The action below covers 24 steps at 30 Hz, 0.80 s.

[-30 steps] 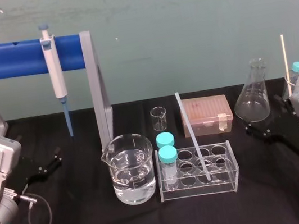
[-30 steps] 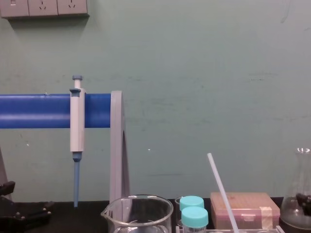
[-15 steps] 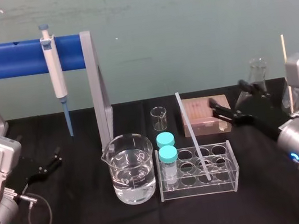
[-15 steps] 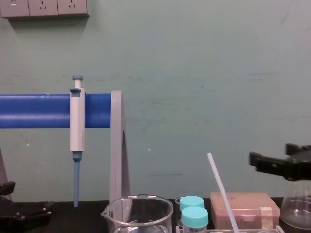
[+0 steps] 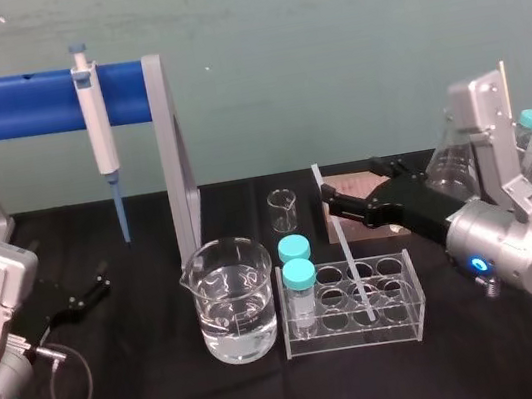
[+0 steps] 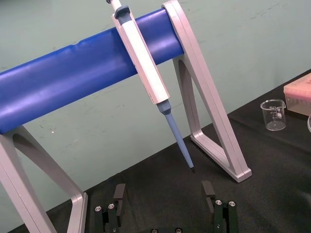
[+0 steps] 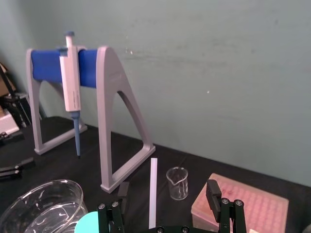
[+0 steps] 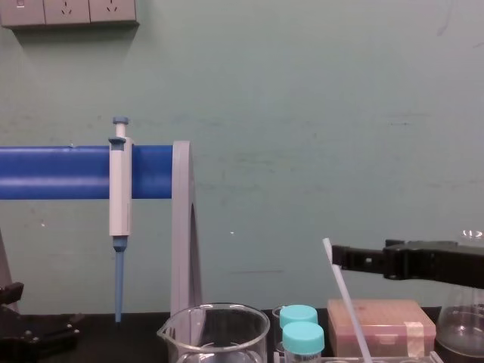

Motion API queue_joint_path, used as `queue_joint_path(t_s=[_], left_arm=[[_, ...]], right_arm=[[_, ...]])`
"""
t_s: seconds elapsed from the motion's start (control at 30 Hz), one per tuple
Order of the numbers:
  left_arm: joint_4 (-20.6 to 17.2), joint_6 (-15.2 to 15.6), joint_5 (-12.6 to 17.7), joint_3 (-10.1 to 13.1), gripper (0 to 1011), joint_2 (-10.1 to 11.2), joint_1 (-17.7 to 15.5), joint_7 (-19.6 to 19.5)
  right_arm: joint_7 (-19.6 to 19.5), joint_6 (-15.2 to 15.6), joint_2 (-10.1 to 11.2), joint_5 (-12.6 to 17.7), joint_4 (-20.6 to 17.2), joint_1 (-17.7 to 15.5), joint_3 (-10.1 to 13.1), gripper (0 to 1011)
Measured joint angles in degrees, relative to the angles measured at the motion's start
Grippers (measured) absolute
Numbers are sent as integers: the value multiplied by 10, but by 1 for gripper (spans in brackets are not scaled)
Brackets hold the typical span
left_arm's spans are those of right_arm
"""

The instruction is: Pick up the stirring rod with one hand, then place it down.

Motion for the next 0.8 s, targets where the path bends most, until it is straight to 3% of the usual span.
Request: queue_joint_path(t_s=[0.37, 0.8], left_arm=[[0, 0, 0, 0, 1000, 0, 0, 0], [0, 0, 0, 0, 1000, 0, 0, 0]], right_arm=[[34, 44, -29, -12, 59, 41, -18, 1003], [43, 50, -42, -25, 73, 47, -21, 1003]])
